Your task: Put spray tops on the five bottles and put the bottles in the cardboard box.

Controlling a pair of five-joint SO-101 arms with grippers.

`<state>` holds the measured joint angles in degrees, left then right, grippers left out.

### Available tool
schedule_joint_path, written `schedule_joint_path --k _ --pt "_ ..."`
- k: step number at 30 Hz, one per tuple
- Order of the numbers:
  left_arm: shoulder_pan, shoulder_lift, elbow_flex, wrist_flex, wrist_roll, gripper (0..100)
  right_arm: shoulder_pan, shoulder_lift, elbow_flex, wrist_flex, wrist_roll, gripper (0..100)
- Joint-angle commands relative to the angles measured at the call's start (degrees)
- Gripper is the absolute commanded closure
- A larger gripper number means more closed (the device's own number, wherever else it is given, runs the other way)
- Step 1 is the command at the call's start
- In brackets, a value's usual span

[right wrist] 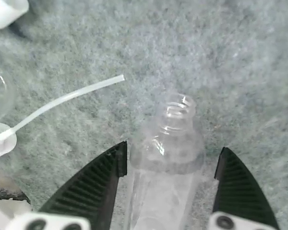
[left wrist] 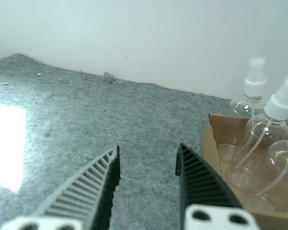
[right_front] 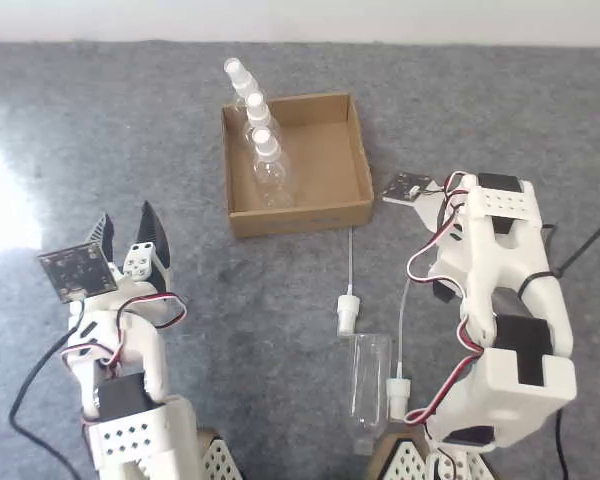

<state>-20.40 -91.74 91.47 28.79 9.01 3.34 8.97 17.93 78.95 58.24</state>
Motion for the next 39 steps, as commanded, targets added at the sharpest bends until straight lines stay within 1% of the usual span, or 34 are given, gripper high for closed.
schedule_joint_path --k 1,10,14,28,33,39 --pt "-0.4 0.4 -0.7 -1.6 -0.4 82 0.7 -0.5 -0.5 0.5 -0.9 73.7" --pt "-0.4 0.4 -0.7 -1.6 -0.4 82 0.2 -0.7 2.5 -1.3 -0.9 73.8" --pt "-0.4 0.4 -0.7 -1.6 -0.4 82 0.7 -0.6 2.7 -3.1 -0.9 73.8" --pt "-0.4 0.4 -0.7 -1.6 -0.4 82 -0.4 -0.6 2.5 -3.2 -0.9 73.5" --pt "-0.4 0.4 -0.7 -1.6 -0.4 82 -0.3 -0.6 2.7 -5.7 -0.9 73.7" --pt "-0.4 0.4 -0.7 -1.6 -0.4 82 -0.4 -0.7 2.5 -5.6 -0.9 73.8"
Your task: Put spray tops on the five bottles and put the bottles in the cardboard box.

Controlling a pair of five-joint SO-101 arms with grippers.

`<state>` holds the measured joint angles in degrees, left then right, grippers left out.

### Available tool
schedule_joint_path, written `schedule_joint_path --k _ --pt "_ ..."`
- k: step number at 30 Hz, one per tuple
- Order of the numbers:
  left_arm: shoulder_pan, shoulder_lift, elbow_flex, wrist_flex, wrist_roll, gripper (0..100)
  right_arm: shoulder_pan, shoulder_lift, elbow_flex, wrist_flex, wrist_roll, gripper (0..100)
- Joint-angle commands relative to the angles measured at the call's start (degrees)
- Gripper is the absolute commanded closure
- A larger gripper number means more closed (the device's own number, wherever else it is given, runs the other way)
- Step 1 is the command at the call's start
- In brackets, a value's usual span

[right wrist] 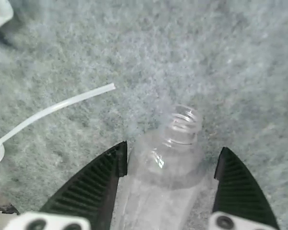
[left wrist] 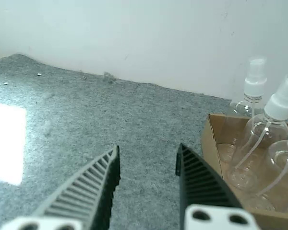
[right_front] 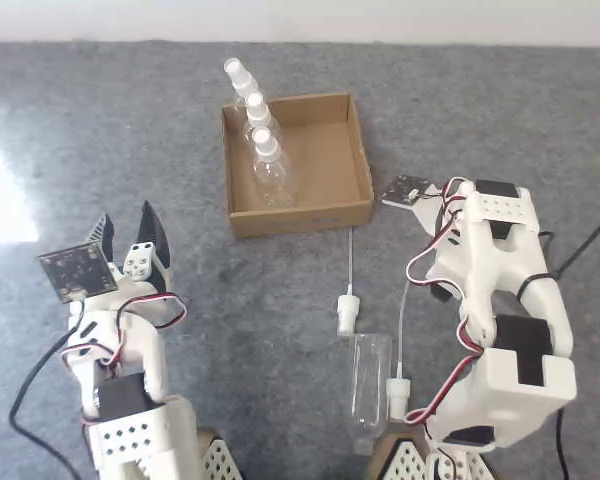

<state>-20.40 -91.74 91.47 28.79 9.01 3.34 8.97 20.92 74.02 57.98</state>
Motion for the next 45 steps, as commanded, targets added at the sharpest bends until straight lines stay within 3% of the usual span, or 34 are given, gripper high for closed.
schedule_joint_path --k 1,5,13,19,25,31,45 --pt "-0.4 0.4 -0.7 -1.6 -0.4 82 -0.2 -0.7 -0.4 -0.6 -0.6 73.8" --pt "-0.4 0.4 -0.7 -1.6 -0.4 82 0.1 -1.0 -0.4 -0.1 -0.6 74.5" --pt "-0.4 0.4 -0.7 -1.6 -0.4 82 -0.5 -1.1 -0.4 -0.1 -0.6 89.3" --pt "-0.4 0.4 -0.7 -1.6 -0.4 82 -0.7 -1.3 -0.5 1.2 -1.9 89.6" --pt "-0.4 0.4 -0.7 -1.6 -0.4 82 -4.3 -1.2 -0.6 1.5 -12.7 89.0" --pt "-0.4 0.4 -0.7 -1.6 -0.4 82 -4.4 -1.2 -0.5 1.5 -14.5 74.9" --pt "-0.4 0.4 -0.7 -1.6 -0.4 82 -4.4 -1.2 -0.3 1.8 -14.4 84.0"
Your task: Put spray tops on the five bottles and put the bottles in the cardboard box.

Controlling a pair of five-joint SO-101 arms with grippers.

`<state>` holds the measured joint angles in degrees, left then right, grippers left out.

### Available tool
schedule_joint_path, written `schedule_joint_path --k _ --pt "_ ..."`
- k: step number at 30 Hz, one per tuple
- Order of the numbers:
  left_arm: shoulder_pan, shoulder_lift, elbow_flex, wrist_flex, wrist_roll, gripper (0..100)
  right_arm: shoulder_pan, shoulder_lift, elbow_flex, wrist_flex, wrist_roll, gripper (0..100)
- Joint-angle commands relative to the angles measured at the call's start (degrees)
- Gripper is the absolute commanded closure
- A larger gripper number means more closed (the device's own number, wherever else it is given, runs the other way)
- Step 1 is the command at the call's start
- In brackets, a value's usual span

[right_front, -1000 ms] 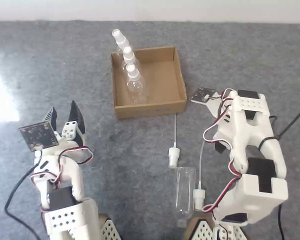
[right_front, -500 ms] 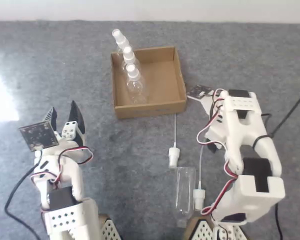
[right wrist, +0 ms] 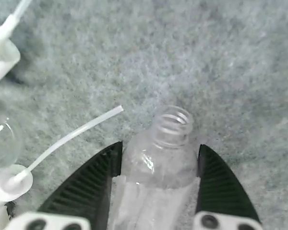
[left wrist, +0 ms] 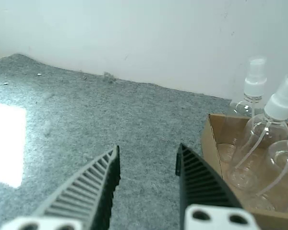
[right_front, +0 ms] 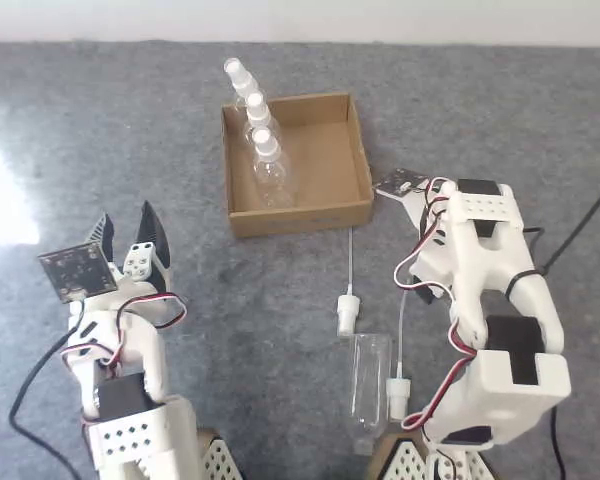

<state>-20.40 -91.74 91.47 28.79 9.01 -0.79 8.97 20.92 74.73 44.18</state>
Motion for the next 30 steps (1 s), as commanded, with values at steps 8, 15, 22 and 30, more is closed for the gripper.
schedule_joint_path --k 8,15,22,30 --pt "-0.4 0.4 -0.7 -1.6 -0.4 82 -4.5 -5.2 -5.0 12.1 -0.7 92.8" --pt "-0.4 0.4 -0.7 -1.6 -0.4 82 -8.3 -16.7 -4.7 18.2 -2.5 93.1" --pt "-0.4 0.4 -0.7 -1.6 -0.4 82 -11.9 -28.4 -4.6 20.5 -9.4 93.2" --pt "-0.4 0.4 -0.7 -1.6 -0.4 82 -17.1 -38.6 -4.6 18.3 -14.6 93.2"
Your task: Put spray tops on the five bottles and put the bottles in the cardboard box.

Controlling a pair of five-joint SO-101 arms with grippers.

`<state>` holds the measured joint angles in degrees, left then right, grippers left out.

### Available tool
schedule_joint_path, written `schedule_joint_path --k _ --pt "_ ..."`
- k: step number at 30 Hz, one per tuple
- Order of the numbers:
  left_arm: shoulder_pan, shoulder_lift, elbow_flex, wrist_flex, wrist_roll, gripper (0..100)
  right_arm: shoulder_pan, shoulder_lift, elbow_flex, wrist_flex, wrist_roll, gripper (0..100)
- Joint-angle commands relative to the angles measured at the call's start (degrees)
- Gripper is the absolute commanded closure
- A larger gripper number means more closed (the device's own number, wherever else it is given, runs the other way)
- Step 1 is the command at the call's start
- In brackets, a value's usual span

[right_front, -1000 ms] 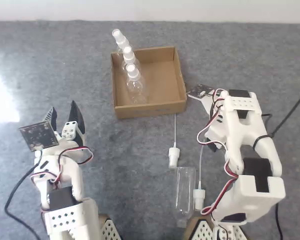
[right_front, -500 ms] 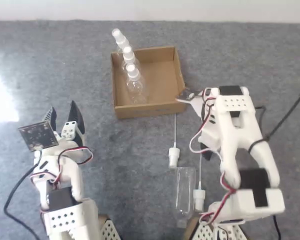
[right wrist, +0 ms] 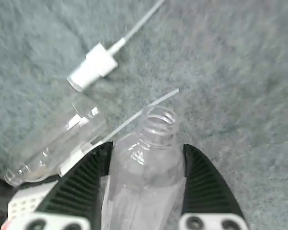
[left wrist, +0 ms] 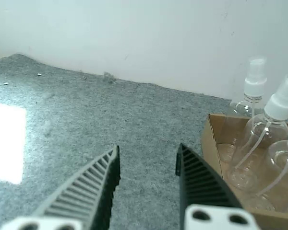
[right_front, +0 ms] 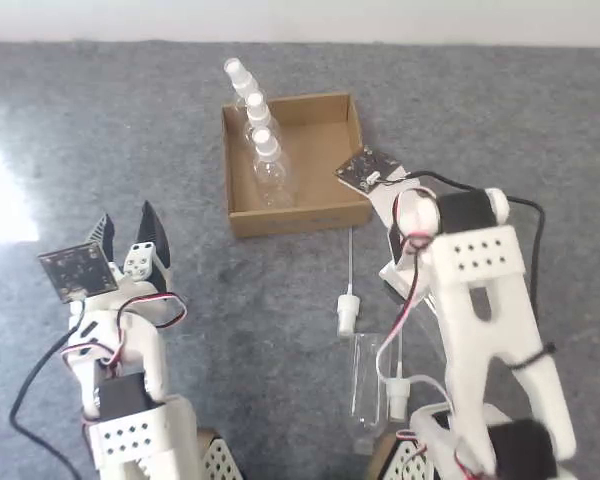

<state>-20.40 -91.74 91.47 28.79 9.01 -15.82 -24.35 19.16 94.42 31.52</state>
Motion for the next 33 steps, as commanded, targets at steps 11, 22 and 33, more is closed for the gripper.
schedule_joint_path --k 11,22,33 --pt "-0.4 0.4 -0.7 -1.6 -0.4 82 -3.1 -13.6 -2.8 -11.3 -13.9 92.9" --pt "-0.4 0.4 -0.7 -1.6 -0.4 82 -2.7 -14.0 -2.8 -20.7 -22.3 93.1" --pt "-0.4 0.4 -0.7 -1.6 -0.4 82 2.4 -22.0 5.0 -25.5 -23.1 93.2"
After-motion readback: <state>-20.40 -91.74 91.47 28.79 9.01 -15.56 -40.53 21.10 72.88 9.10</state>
